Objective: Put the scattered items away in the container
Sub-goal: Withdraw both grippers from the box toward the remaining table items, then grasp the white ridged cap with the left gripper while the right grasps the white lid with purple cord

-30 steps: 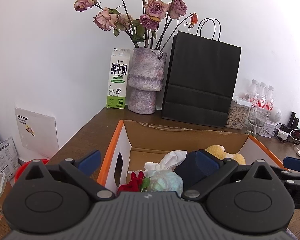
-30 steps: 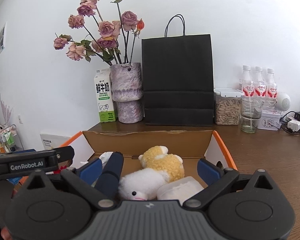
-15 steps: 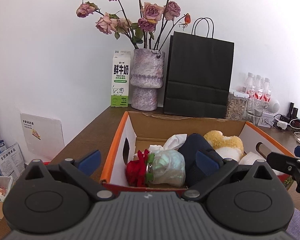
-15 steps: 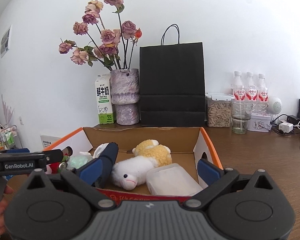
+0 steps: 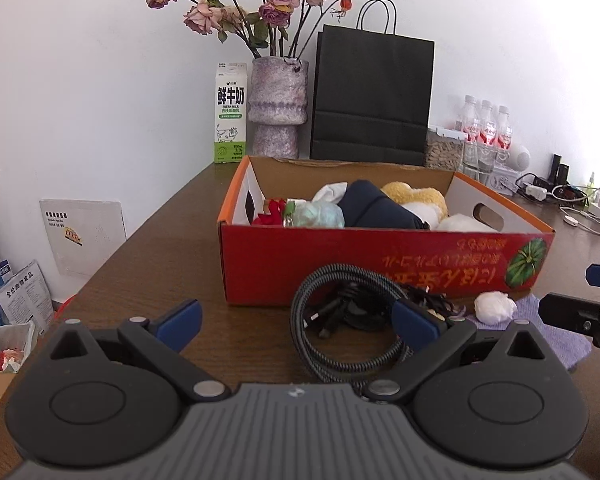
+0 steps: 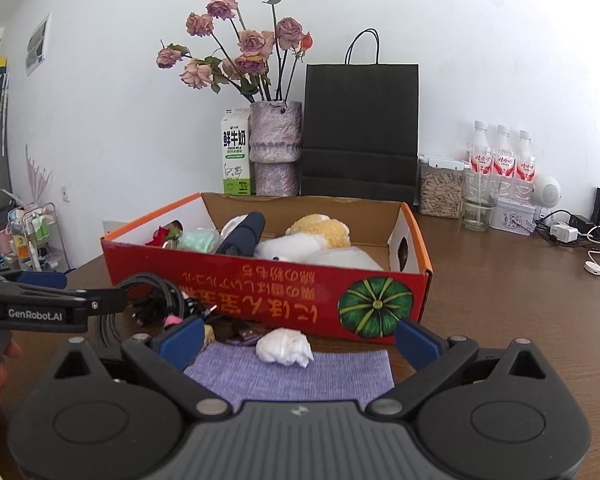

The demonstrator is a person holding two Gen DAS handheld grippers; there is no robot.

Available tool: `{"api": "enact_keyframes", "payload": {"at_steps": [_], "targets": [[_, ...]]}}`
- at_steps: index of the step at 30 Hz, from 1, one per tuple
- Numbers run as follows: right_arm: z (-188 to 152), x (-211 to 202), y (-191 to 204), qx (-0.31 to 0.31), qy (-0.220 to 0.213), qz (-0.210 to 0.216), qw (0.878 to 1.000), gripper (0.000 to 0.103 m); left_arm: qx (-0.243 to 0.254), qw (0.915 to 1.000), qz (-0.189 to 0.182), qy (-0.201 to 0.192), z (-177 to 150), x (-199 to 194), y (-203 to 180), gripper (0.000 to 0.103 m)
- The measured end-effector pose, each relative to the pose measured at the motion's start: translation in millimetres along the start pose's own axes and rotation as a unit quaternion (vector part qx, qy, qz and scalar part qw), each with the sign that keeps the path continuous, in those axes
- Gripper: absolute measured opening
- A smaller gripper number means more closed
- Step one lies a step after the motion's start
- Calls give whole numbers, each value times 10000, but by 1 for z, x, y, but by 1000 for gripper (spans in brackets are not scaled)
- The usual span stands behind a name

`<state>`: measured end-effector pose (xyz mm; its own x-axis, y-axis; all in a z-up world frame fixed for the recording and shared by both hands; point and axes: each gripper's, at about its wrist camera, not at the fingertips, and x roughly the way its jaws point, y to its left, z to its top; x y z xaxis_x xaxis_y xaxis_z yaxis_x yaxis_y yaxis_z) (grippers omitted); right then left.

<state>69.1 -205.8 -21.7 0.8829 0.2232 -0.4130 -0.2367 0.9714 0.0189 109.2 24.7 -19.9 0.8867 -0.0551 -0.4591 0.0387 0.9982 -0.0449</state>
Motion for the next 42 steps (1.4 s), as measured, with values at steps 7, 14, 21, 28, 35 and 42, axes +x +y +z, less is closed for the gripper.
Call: {"api": "enact_keyframes", "payload": {"at_steps": [7,14,21,28,35,42], "targets": [[-25,-22,-1,59,299,-10,9995,102,84,9996,-95,233,-24,-16,-4,103],[-41,-29,4,86,550,72,9984,102,394,9988,-187,241,-31,-25,-17,100],[-44,-32,20,-83,580,269,9979,101,681,9969,-319,246,-34,-29,-30,85],[-45,-31,23,-106,639,284,9975,101,735,9959,-394,343,-36,-25,-34,77],[-45,-32,27,-141,639,317,9974,100,671,9960,-392,448,-39,-20,-33,40],[-45,-33,29,-182,627,400,9971,95,451,9984,-283,171,-28,-34,-21,40]]}}
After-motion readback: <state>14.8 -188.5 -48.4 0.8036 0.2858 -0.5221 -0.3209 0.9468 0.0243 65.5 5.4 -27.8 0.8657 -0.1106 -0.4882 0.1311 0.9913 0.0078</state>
